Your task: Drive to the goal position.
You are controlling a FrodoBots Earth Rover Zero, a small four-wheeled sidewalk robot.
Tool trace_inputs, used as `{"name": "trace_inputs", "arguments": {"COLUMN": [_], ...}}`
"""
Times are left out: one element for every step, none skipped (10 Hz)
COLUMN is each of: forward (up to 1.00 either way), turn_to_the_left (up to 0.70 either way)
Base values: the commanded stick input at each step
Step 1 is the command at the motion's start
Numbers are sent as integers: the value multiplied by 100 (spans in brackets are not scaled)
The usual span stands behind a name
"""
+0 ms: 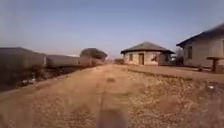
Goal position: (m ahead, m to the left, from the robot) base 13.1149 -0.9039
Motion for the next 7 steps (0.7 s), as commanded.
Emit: {"name": "trace_inputs", "arguments": {"forward": [70,70,70,70,70,70,70], "turn_to_the_left": [0,0,0,0,0,0,0]}}
